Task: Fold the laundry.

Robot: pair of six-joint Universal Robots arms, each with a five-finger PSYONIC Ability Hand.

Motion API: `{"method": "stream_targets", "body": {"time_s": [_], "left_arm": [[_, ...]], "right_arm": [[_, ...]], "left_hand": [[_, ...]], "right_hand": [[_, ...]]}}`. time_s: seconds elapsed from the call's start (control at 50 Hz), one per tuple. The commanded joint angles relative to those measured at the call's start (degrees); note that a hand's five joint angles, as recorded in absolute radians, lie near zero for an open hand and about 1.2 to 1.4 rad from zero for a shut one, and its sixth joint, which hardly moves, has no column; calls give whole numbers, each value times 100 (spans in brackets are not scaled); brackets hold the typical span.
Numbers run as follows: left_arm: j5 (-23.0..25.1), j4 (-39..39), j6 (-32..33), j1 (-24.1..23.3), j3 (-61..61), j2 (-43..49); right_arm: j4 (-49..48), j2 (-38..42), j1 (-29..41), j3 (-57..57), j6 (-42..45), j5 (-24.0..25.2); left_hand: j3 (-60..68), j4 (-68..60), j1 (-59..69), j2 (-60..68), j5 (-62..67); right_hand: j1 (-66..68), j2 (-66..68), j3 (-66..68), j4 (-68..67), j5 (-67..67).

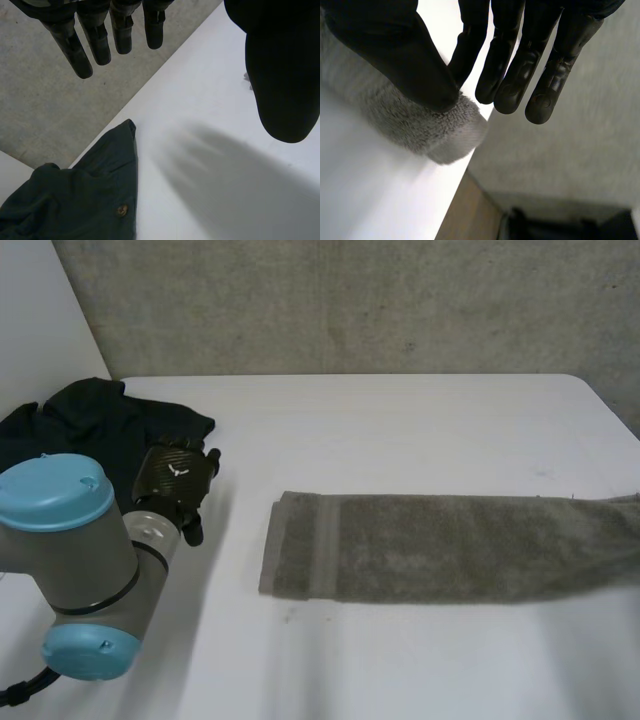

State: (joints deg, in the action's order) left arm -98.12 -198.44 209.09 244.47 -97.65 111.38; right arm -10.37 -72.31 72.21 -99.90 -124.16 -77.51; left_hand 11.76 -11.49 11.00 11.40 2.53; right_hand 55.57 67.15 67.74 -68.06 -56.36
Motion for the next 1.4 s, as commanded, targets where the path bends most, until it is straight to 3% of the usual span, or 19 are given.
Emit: {"method": "stream_targets", "body": {"time_s": [0.02, 0.14, 0.18, 0.26, 0.4, 0.46, 0.5, 0.56, 0.58, 0.6, 0.72, 0.78, 0.9, 1.08, 1.34, 1.38, 1.4], "left_arm": [[-14, -2, 0, 66, -52, -125], [-14, -2, -35, 198, -175, -318], [-5, -11, -35, 224, -228, -388], [-5, -11, -52, 268, -342, -485], [4, -11, -202, 286, -448, -530], [12, -11, -211, 286, -439, -521], [12, -11, -202, 268, -422, -521], [12, -11, -202, 233, -369, -521], [12, -11, -202, 216, -334, -529], [12, -11, -202, 207, -316, -530], [4, -11, -202, -3, -184, -530], [12, -37, -202, -74, -184, -521], [4, -64, -202, -101, -219, -451], [4, -64, -211, -101, -263, -433], [4, -81, -202, -83, -290, -424], [4, -81, -211, -92, -298, -424], [4, -81, -211, -83, -298, -424]], "right_arm": [[-71, -169, 1927, 401, -240, 165], [-88, -46, 4018, 972, -557, 552], [-80, 329, 4745, 1174, -583, 744], [-53, 1093, 5670, 1621, -531, 1008], [78, 2212, 6411, 2291, -539, 913], [157, 2266, 6420, 2440, -565, 834], [184, 2152, 6411, 2432, -714, 729], [166, 1845, 6376, 2405, -1118, 553], [175, 1591, 6280, 2405, -1467, 387], [184, 1432, 6166, 2379, -1688, 264], [306, 676, 4894, 2020, -3365, -843], [587, 561, 4523, 1949, -3851, -1029], [1379, 1094, 3811, 2089, -4397, -907], [1388, 2027, 3713, 2563, -4862, -222], [1362, 2915, 3775, 3495, -5057, -221], [1362, 3021, 3783, 3591, -5048, -221], [1362, 3091, 3783, 3670, -5048, -239]], "left_hand": [[-176, 149, -100, -140, -253], [-176, 149, -100, -140, -253], [-176, 149, -100, -140, -253], [-176, 149, -100, -140, -253], [-176, 149, -100, -140, -253], [-176, 149, -100, -140, -253], [-176, 149, -100, -140, -253], [-176, 149, -100, -140, -253], [-176, 149, -100, -140, -253], [-176, 149, -100, -140, -253], [-176, 149, -100, -140, -253], [-176, 149, -100, -140, -253], [-176, 149, -100, -140, -253], [-176, 149, -100, -140, -253], [-176, 149, -100, -140, -253], [-176, 149, -100, -140, -253], [-176, 149, -100, -140, -253]], "right_hand": [[2443, 1285, 1226, -1194, -1364], [2443, 1285, 1226, -1194, -1364], [2443, 1285, 1226, -1194, -1364], [2443, 1285, 1226, -1194, -1364], [2443, 1285, 1226, -1194, -1364], [2443, 1285, 1226, -1194, -1364], [-528, -1685, -1745, 1776, 1606], [-2222, -3379, -3439, 3470, 3300], [-3726, -4884, -4943, 4975, 4805], [-4308, -5465, -5524, 5556, 5386], [-4180, -5337, -5397, 5428, 5258], [-4011, -5169, -5228, 5260, 5090], [-3156, -4313, -4372, 4404, 4234], [-2296, -3453, -3513, 3545, 3374], [-1388, -2545, -2604, 2636, 2466], [-685, -1842, -1902, 1933, 1763], [635, -522, -581, 613, 443]]}}
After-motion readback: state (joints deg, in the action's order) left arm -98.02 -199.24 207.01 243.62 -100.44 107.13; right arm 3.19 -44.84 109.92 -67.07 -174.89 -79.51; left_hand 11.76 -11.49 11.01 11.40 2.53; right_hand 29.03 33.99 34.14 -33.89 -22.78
